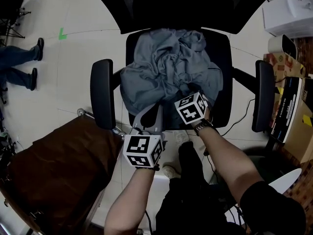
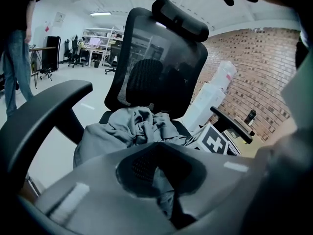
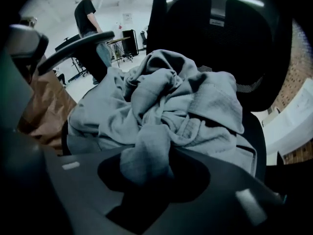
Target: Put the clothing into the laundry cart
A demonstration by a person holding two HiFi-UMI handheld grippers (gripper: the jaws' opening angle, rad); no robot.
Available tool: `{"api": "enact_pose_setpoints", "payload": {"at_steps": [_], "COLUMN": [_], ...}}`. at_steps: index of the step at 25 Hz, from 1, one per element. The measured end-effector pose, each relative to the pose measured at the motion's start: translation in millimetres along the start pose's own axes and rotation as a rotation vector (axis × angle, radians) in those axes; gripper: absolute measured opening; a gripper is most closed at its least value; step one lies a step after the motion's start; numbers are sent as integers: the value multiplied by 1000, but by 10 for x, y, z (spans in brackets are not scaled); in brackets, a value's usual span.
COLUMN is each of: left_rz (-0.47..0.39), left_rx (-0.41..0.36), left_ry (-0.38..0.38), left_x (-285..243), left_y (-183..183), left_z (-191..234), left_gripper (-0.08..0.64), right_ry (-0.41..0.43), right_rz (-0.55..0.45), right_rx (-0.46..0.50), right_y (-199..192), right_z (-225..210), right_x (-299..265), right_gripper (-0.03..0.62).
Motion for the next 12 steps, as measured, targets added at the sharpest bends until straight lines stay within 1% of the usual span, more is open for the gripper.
{"api": "enact_pose_setpoints", "payload": {"at_steps": [2,5,8,12], "left_rz": [-4,-19,-41,-84], "left_rx": [-6,-18,-28,-54], "left_ry": [-2,-1,2,-6], "left_x": [73,217,408,779], "left_y": [51,201,392,694], "left_z": [-80,-195,-322,-548], "left_gripper": [2,2,2,2], "right_ry": [28,48,58,43], "right_rz": [-6,-46,-94,-142], "right_rx": [-52,-93,-95,-91], "right_y": [30,132,272,476], "right_z": [-15,-10,39,127], "right_x": [113,365,701,1237], "right_gripper": [135,126,123,121]}}
Point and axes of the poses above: the fingertips, and each gripper's own axes: x backward along the fingers, z to its left, y out of its top, the point moved 4 cm from there along x, backward along the fingers, and after that the axes turned 12 degrees about x, right-handed, at the moved point
